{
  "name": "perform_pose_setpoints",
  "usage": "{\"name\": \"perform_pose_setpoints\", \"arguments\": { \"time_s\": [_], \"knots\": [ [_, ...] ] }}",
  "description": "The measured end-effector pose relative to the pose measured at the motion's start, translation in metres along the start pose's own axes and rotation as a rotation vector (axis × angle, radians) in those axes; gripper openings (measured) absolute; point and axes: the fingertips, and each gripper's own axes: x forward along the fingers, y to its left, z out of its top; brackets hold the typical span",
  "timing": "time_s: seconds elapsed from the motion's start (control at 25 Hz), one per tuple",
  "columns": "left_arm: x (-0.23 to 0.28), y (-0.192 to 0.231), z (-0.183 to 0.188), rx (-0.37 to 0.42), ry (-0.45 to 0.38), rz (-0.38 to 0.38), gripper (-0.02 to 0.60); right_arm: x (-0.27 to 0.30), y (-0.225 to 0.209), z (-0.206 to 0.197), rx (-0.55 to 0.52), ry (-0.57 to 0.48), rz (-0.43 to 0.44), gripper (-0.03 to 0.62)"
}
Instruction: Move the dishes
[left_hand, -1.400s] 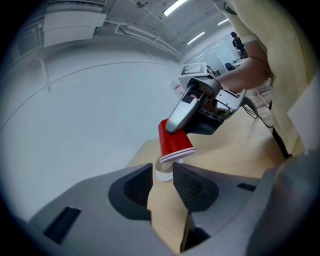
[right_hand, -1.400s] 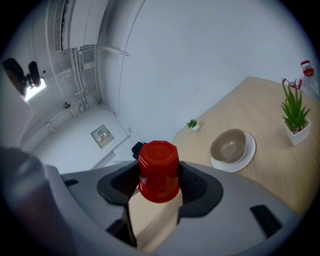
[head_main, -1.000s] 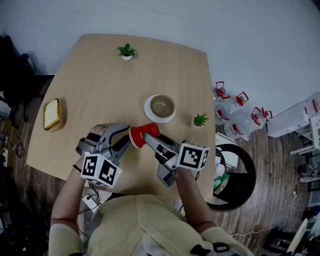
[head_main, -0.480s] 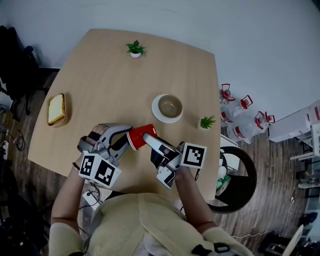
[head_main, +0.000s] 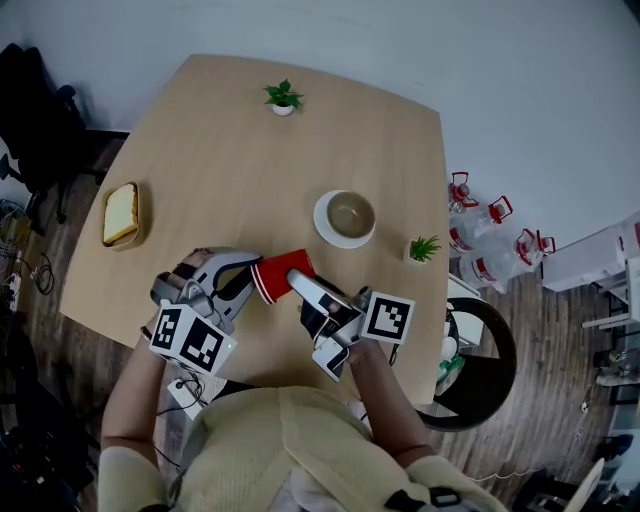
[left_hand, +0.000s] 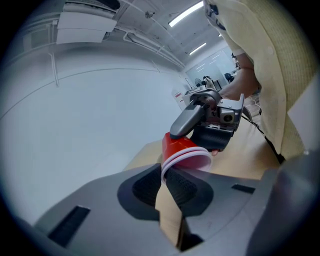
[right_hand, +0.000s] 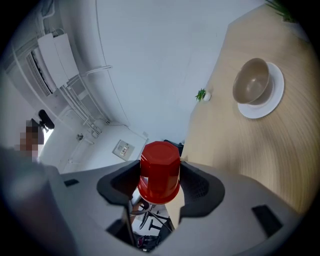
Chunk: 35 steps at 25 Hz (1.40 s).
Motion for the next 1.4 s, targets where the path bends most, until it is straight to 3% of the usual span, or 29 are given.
{"name": "perform_pose_setpoints", "arguments": {
  "time_s": [0.36, 0.52, 0.68, 0.88, 1.08, 1.4],
  "knots": [
    [-0.017, 0.006, -0.027, 0.022, 0.132, -0.046, 0.038, 0.004, 0.000, -0.008, -0.088, 0.027, -0.042, 0.261],
    [-0.020, 0.005, -0.042, 0.012, 0.232, -0.103, 0.038, 0.002, -0.005, -0.013, -0.097, 0.051, -0.073, 0.259],
    [-0.025, 0.001, -0.066, 0.007, 0.379, -0.198, 0.037, 0.002, -0.006, -0.020, -0.120, 0.082, -0.084, 0.259],
    [-0.039, 0.004, -0.096, 0.054, 0.565, -0.313, 0.037, 0.006, -0.007, -0.036, -0.141, 0.124, -0.091, 0.259],
    [-0.052, 0.006, -0.120, 0.122, 0.751, -0.464, 0.037, 0.005, -0.010, -0.048, -0.166, 0.157, -0.094, 0.259],
    [-0.068, -0.010, -0.149, 0.143, 0.993, -0.728, 0.038, 0.007, -0.013, -0.060, -0.192, 0.196, -0.113, 0.255]
  ]
}}
